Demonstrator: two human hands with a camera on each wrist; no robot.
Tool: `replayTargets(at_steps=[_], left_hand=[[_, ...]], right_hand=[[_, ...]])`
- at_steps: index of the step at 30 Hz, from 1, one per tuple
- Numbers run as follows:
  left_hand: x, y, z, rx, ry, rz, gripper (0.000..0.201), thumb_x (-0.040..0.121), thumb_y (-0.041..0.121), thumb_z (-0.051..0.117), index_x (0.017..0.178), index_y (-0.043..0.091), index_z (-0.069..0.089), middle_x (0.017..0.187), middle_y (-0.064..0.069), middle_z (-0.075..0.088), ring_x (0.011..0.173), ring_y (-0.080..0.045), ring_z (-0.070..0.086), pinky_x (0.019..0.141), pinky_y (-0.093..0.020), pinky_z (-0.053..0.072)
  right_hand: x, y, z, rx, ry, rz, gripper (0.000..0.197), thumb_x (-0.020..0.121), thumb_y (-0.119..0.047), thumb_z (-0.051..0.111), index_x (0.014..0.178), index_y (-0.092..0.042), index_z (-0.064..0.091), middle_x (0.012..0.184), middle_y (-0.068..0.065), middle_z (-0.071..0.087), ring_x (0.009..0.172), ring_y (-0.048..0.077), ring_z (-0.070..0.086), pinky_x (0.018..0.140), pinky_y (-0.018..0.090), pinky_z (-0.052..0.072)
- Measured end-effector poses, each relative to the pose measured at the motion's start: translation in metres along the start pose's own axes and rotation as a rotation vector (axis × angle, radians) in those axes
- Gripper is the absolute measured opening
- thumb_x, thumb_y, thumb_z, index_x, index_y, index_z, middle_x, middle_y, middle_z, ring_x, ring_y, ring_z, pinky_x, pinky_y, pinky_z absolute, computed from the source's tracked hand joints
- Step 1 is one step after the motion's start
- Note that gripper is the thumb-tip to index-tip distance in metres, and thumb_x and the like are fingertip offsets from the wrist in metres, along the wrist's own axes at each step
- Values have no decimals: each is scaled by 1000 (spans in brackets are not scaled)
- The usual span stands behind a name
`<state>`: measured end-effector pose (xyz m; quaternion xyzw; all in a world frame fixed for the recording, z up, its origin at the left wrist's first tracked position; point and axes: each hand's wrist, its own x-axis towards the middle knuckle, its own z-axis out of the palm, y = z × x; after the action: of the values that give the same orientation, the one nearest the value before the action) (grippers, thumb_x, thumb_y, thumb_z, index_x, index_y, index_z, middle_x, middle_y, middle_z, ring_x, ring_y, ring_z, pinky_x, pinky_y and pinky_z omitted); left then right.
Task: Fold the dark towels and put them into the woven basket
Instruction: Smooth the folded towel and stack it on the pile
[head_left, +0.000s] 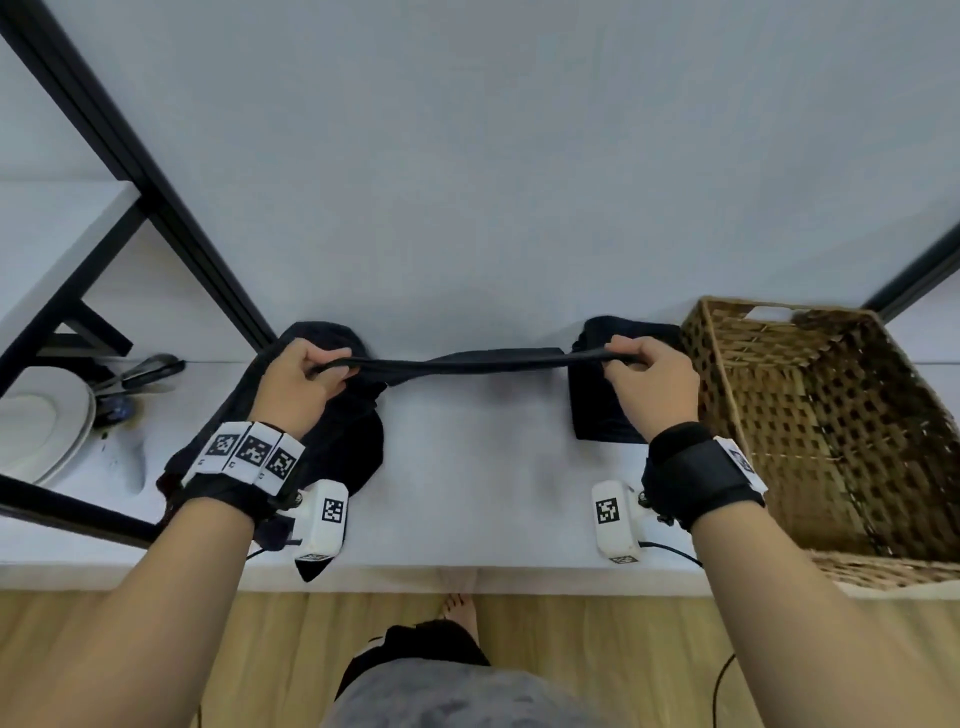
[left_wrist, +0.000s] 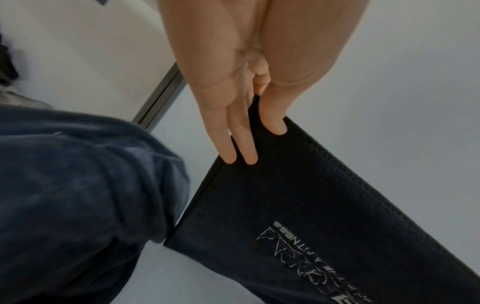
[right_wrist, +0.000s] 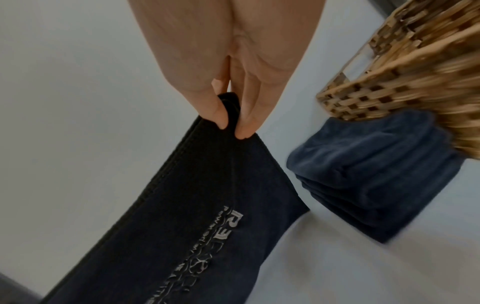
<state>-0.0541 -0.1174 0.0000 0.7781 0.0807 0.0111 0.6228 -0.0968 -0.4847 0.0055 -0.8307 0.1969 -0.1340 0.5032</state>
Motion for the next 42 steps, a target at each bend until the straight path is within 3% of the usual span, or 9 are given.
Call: replayTargets(at_steps=[5,11,20,23,25,27,33,38,42], left_hand=[[-33,-67,-5,106,-52,-138,28,90,-5,60,77,18,52,103,1,72,96,-21,71,89,-42,54],[-62,-123,-1,331,-175,-306,15,90,-1,62,80,8,55,80,-16,71,76,-25,74,86,-54,55],[-33,-138,19,657,-224,-375,6,94,15,60,89,17,58,63,-11,70,55,-21,70,61,-31,58],[-16,-142,29,749,-241,-341,6,94,14,62,88,15,59,73,-9,68,55,-15,67,51,-19,51],[-6,-149,37,835,-297,-326,4,92,11,64,95,10,62,93,-14,67,78,-25,68,71,-32,57],[5,-159,48,978,-384,-264,19,91,10,63,109,5,60,114,-14,58,102,-29,60,89,-40,50],[44,-181,103,986,-571,-17,51,92,11,61,141,13,46,157,2,27,130,-21,48,101,-30,42],[64,-196,130,1071,-788,15,71,97,23,56,155,23,16,163,7,-10,123,-25,54,84,-35,53],[80,-203,121,1116,-778,-31,76,98,37,53,156,24,7,162,7,-18,123,-30,51,90,-37,50]], right_hand=[[-48,57,11,-93,-102,52,24,82,-7,67,85,-30,70,93,-22,64,84,-8,59,73,-6,34],[-80,109,22,-244,-243,185,20,83,-9,65,90,-26,74,87,-11,69,85,10,64,83,22,48],[-50,136,55,-443,-362,317,22,87,-15,60,105,-17,72,96,2,71,88,18,60,78,19,41],[-32,139,72,-506,-389,380,28,89,-13,57,115,-14,69,111,10,70,105,27,62,87,26,46],[-24,140,85,-589,-430,401,36,90,-9,54,125,-13,62,121,13,65,112,30,58,90,29,46],[-18,138,102,-672,-463,354,45,89,-4,51,133,-11,55,132,13,55,118,31,53,94,33,45],[-11,125,183,-656,-679,38,51,92,-7,50,143,-13,46,151,7,38,129,28,46,104,38,44],[-5,125,232,-657,-889,-22,65,96,-22,51,155,-20,23,165,-2,4,137,29,36,102,40,46],[17,152,212,-735,-772,45,71,98,-34,48,157,-26,10,163,-13,-10,132,31,37,94,41,46]])
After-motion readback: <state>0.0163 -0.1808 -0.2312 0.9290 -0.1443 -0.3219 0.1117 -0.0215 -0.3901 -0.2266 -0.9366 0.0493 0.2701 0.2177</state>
